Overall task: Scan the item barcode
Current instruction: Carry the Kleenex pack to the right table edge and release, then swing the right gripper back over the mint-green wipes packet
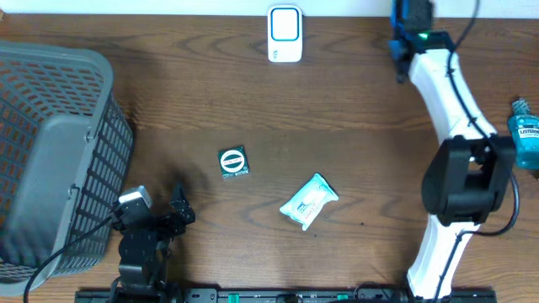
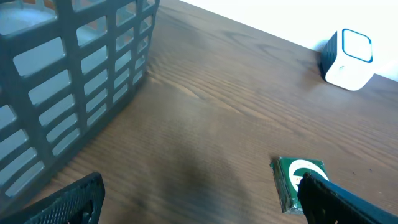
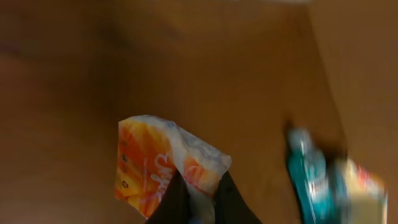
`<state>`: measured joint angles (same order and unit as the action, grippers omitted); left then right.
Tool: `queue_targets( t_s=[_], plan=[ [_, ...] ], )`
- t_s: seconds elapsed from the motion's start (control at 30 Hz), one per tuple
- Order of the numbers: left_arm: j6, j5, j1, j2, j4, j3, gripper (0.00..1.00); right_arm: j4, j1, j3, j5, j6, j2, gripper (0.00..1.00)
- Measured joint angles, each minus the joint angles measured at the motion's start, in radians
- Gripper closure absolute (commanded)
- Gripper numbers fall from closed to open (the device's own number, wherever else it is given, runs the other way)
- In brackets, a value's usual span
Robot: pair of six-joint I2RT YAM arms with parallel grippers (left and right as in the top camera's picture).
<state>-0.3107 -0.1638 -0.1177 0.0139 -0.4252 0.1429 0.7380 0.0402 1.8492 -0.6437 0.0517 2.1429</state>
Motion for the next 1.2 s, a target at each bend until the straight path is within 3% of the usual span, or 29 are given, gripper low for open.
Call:
queue_targets(
  t_s=[0.27,0.43,0.5,0.53,0.57,0.77,0.9,1.03,1.2],
  plan=[
    [0.000,0.000,0.000,0.000,0.000,0.000,0.02,0.012,-0.215,-0.273,-0.084,0.391,0.024,0.99],
    [0.000,0.000,0.000,0.000,0.000,0.000,0.02,0.013,-0.300,-0.327,-0.148,0.576,0.024,0.99],
    [0.000,0.000,0.000,0.000,0.000,0.000,0.02,0.014,-0.328,-0.327,-0.161,0.613,0.024,0.75],
    [0.000,0.000,0.000,0.000,0.000,0.000,0.02,0.022,-0.340,-0.327,-0.164,0.630,0.024,0.53],
    [0.000,0.000,0.000,0.000,0.000,0.000,0.02,0.035,-0.350,-0.327,-0.168,0.642,0.023,0.01],
    [0.000,0.000,0.000,0.000,0.000,0.000,0.02,0.095,-0.365,-0.335,-0.154,0.714,0.002,0.01],
    [0.000,0.000,0.000,0.000,0.000,0.000,0.02,0.111,-0.364,-0.341,-0.041,0.733,-0.094,0.01],
    [0.000,0.000,0.000,0.000,0.000,0.000,0.02,0.123,-0.350,-0.341,0.200,0.700,-0.274,0.01],
    [0.000,0.000,0.000,0.000,0.000,0.000,0.02,0.200,-0.304,-0.332,0.687,0.588,-0.484,0.01]
  ],
)
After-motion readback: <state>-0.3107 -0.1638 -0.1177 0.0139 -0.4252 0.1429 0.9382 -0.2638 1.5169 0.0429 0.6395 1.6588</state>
